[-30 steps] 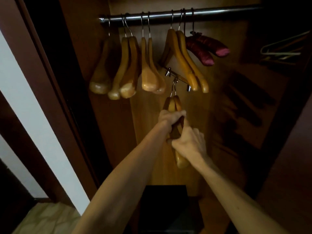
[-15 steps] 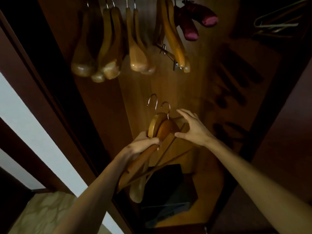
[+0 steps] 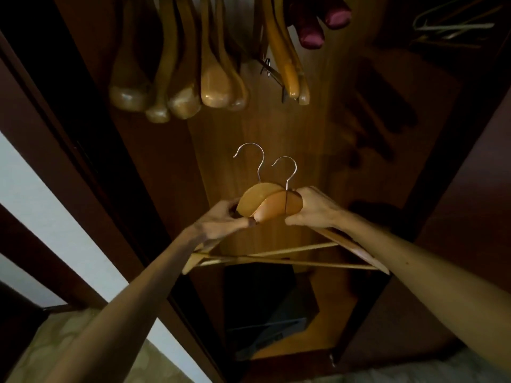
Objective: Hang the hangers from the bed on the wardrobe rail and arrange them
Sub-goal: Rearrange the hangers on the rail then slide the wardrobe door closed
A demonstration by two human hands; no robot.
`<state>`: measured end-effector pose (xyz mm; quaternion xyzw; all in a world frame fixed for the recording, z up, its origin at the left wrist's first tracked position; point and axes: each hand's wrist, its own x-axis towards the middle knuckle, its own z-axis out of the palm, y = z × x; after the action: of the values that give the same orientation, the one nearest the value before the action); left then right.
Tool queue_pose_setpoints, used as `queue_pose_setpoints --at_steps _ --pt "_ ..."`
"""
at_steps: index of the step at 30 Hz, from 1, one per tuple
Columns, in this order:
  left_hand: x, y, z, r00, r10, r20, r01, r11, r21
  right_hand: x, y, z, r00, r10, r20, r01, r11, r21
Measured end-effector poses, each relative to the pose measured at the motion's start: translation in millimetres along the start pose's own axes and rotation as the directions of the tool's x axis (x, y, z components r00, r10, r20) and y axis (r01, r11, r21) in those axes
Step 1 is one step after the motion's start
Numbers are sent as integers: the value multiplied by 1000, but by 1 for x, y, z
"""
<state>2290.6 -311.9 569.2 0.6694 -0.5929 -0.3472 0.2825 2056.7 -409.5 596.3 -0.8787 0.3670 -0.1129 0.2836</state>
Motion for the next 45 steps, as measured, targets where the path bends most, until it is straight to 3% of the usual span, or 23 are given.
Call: queue_pose_setpoints --at_steps 1,3,4,6,8,10,13,16,19,22,29,33,37,41,45 --pt "-1 -2 5 988 -6 -157 13 999 47 2 -2 5 999 42 -33 -43 999 -32" --pt "-7 -1 22 868 23 -496 73 982 174 0 -3 13 976 133 -171 -150 984 -91" --pt "-12 4 34 826 14 -564 95 982 163 -1 -4 19 955 204 -216 -229 969 -95" --pt "-20 22 56 890 -126 -437 125 992 -32 -2 -8 30 918 298 -263 -327 942 -73" --pt "-17 41 76 959 -234 -160 190 949 -251 -2 -16 41 913 322 -251 -340 940 -29" --pt "-10 57 86 967 -256 0 232 878 -419 -5 -22 49 926 312 -211 -310 950 40" --pt "-3 64 83 952 -298 67 284 783 -554 -18 -27 45 957 279 -72 -268 954 133" --pt "-5 58 74 953 -297 65 274 744 -610 -36 -23 32 967 256 6 -248 928 277" --pt "-7 48 70 967 -247 70 234 736 -636 -51 -18 21 965 254 67 -253 831 496" --pt "-14 49 72 977 -191 95 206 733 -648 -59 -15 16 959 263 101 -271 761 590" --pt "-29 60 60 989 -148 6 127 825 -551 -74 -19 4 959 283 17 -251 819 516" --pt "-40 100 39 993 -113 -28 78 826 -559 -82 -43 -25 979 205 0 -176 841 512" --pt "-45 151 15 994 -38 -99 -22 838 -546 -85 -74 -67 987 110 -116 -33 849 527" --pt "-36 195 -12 978 -26 -208 -88 849 -522 -78 -97 -98 972 104 -212 27 843 538" --pt "-21 219 -37 956 -54 -288 -99 866 -491 -59 -110 -122 956 159 -247 -10 859 512"
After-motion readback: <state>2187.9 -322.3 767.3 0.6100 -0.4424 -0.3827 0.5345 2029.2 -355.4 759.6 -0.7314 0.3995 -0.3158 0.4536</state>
